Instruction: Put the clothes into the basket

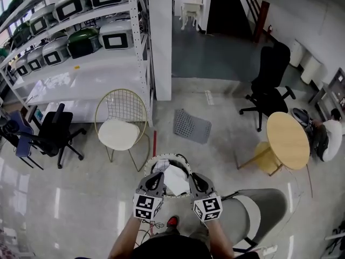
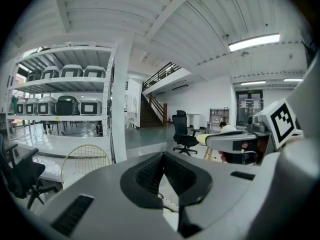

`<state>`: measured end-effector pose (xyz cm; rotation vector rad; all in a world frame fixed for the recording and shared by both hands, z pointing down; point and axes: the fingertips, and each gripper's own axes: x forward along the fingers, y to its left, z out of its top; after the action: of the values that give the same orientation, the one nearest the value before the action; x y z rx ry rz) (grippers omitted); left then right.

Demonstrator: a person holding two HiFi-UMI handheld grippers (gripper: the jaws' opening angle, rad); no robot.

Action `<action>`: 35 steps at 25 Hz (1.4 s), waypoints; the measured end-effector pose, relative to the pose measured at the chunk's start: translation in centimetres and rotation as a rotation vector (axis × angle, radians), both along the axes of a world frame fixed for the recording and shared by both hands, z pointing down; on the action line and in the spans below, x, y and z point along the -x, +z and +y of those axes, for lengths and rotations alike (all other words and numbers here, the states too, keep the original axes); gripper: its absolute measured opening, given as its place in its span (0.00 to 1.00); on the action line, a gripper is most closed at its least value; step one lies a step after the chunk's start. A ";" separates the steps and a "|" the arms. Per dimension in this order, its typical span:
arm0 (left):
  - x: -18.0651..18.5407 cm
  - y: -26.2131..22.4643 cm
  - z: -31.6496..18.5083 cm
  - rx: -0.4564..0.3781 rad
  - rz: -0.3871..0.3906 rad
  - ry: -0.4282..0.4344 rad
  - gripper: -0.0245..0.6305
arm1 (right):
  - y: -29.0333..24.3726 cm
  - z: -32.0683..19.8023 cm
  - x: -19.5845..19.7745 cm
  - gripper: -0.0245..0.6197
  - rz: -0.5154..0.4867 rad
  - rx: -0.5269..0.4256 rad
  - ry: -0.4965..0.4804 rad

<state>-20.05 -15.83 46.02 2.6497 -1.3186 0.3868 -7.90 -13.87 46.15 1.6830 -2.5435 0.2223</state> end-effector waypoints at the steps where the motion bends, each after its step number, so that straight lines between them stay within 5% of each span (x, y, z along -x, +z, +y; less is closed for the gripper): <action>1: 0.1 0.0 0.2 0.001 0.000 0.002 0.05 | -0.1 0.2 0.0 0.12 0.001 -0.002 0.003; 35: 0.6 0.2 2.8 0.003 0.000 0.007 0.05 | -0.2 3.0 -0.4 0.11 0.008 -0.004 0.025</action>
<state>-20.65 -13.00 46.23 2.6529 -1.3074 0.3888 -7.53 -10.87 45.99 1.7143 -2.5203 0.2124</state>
